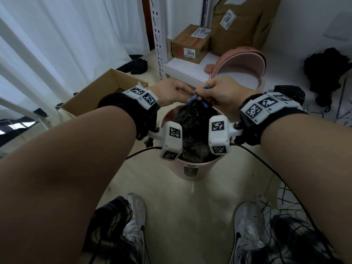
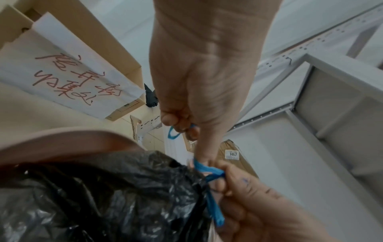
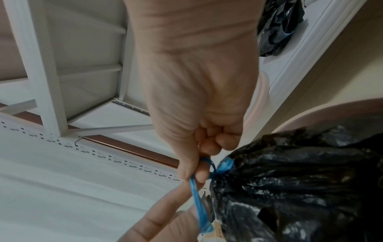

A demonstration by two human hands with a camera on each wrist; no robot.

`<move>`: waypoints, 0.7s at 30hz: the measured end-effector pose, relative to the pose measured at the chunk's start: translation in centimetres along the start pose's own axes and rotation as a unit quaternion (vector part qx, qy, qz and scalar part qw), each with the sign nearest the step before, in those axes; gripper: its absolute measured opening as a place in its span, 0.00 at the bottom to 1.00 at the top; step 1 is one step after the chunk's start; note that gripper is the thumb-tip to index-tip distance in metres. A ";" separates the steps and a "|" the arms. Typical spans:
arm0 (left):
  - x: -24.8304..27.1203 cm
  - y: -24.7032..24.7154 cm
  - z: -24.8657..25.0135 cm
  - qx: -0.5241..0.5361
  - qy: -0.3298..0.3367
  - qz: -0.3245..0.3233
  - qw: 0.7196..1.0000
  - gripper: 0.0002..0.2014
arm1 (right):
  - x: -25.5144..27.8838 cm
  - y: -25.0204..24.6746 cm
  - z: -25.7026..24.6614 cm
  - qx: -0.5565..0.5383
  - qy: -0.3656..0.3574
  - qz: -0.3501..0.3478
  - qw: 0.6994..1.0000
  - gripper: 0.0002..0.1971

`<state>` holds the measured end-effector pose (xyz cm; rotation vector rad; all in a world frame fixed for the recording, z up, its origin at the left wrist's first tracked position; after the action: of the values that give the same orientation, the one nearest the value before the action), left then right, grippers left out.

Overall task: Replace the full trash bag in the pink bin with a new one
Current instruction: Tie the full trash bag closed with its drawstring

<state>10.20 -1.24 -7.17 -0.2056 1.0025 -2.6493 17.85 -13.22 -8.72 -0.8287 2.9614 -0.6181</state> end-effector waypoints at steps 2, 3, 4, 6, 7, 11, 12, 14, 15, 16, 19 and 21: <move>0.2 0.7 0.4 0.032 0.000 -0.023 0.999 0.16 | 0.0 0.0 0.0 -0.030 0.009 -0.009 0.999 0.08; 0.2 1.0 0.4 0.031 -0.002 -0.022 0.999 0.14 | 0.1 0.0 -0.1 -0.037 0.010 -0.013 0.999 0.07; 0.0 1.1 0.3 0.029 -0.003 -0.012 1.000 0.11 | 0.2 0.0 -0.3 -0.042 0.010 -0.018 0.999 0.07; -0.5 1.5 0.2 0.016 -0.005 0.007 1.000 0.07 | 0.4 -0.1 -0.7 -0.037 0.000 -0.019 0.999 0.07; -0.6 1.8 0.1 0.008 -0.010 0.003 1.000 0.06 | 0.6 -0.3 -0.9 -0.017 -0.013 -0.012 1.000 0.07; -1.3 2.4 0.0 -0.039 -0.018 0.029 0.999 0.01 | 0.6 -0.9 -2.0 0.107 -0.098 0.052 0.988 0.07; -1.8 2.4 -0.2 -0.047 -0.015 0.040 0.998 0.02 | 0.5 -0.9 -2.2 0.124 -0.115 0.069 0.983 0.09; -2.1 2.5 -0.1 -0.058 -0.012 0.047 0.997 0.04 | 0.3 -0.8 -2.2 0.172 -0.140 0.096 0.970 0.11; -1.9 2.4 0.1 -0.057 -0.008 0.047 0.997 0.04 | 0.3 -0.8 -2.2 0.216 -0.154 0.107 0.958 0.11; -1.5 2.3 0.5 -0.060 -0.005 0.042 0.997 0.04 | 0.4 -0.6 -2.2 0.264 -0.171 0.115 0.942 0.10; -1.2 1.9 1.1 -0.098 0.007 0.039 0.994 0.07 | 1.1 -0.5 -2.2 0.329 -0.200 0.147 0.911 0.09; -1.1 1.6 1.6 -0.105 0.026 0.042 0.993 0.09 | 1.4 -0.6 -2.0 0.332 -0.202 0.160 0.907 0.09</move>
<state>11.96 -3.06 -7.05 -0.1355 1.2783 -2.4844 16.71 -13.70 -6.48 -0.3373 2.1980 -1.1567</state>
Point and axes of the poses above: each hand's wrist, its own x-axis away from the middle knuckle, its own y-axis out of the palm, z = x × y, the point moved 6 cm from there along -x, towards the middle knuckle, and after that the axes turned 13 degrees about z, right-handed, at the moved point
